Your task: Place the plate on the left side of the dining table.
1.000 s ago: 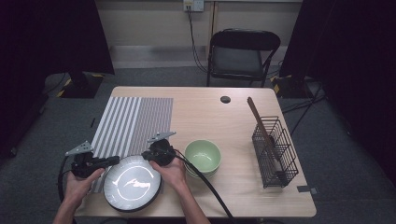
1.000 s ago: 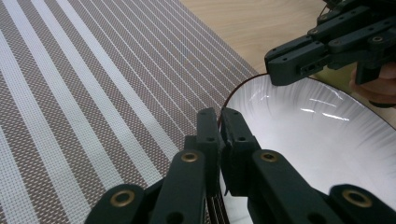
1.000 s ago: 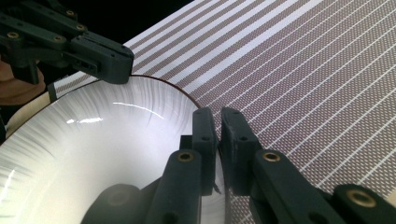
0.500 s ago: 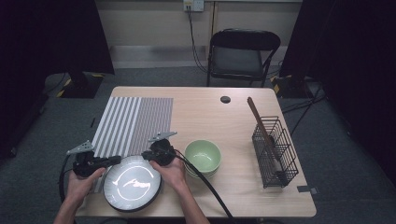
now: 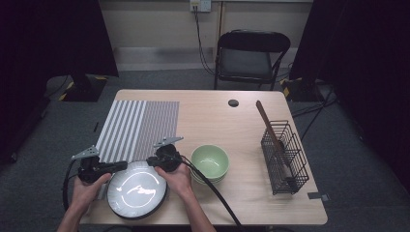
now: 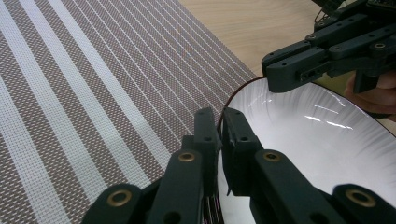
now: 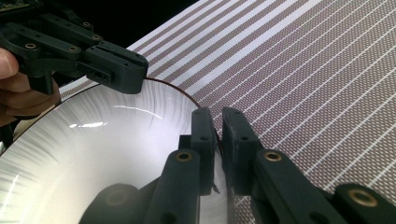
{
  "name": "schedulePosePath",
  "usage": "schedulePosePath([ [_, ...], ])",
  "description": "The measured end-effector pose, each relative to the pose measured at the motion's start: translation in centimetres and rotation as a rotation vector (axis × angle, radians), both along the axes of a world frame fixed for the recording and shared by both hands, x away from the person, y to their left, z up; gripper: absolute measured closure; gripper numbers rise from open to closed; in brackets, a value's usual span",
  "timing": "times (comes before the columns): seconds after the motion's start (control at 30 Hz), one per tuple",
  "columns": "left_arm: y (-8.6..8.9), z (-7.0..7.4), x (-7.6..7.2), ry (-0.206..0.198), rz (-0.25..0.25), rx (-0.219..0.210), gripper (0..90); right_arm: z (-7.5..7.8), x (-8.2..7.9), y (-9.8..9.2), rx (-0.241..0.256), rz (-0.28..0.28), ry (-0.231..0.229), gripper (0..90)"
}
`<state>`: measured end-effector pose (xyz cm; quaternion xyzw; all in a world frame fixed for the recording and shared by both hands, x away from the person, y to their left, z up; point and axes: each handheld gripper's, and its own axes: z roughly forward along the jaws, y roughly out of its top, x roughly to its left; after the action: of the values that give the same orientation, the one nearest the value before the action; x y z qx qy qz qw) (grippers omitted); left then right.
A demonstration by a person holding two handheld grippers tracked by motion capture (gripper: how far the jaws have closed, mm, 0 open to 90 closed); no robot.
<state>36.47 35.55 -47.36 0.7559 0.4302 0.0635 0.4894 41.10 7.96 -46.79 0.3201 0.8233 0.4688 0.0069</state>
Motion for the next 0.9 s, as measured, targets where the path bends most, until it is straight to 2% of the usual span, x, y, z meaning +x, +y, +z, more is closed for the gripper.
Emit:
schedulePosePath([
  [0.53, 0.34, 0.05, 0.11, 0.002, -0.005, -0.020, 86.1, 0.06, 0.12, 0.11, 0.000, 0.008, -0.011, 84.5],
  [0.63, 0.26, 0.15, 0.12, -0.004, -0.002, -0.025, 86.3, 0.20, 0.18, 0.11, 0.010, 0.007, -0.017, 86.3],
  [0.7, 0.24, 0.40, 0.10, -0.012, 0.012, -0.024, 87.0, 0.53, 0.25, 0.11, 0.033, -0.002, -0.032, 90.0],
  [0.73, 0.18, 0.63, 0.10, -0.020, 0.026, -0.037, 88.3, 0.70, 0.31, 0.10, 0.038, 0.001, -0.026, 90.0],
  [0.77, 0.14, 0.77, 0.14, -0.020, 0.018, -0.036, 90.0, 0.79, 0.40, 0.25, 0.030, 0.009, -0.019, 88.4],
  [0.8, -0.02, 0.84, 0.17, -0.022, 0.010, -0.020, 90.0, 0.66, 0.50, 0.35, 0.003, -0.012, -0.012, 82.3],
  [0.9, 0.01, 0.85, 0.08, -0.022, 0.026, 0.000, 87.6, 0.46, 0.34, 0.24, 0.008, 0.002, -0.018, 84.1],
])
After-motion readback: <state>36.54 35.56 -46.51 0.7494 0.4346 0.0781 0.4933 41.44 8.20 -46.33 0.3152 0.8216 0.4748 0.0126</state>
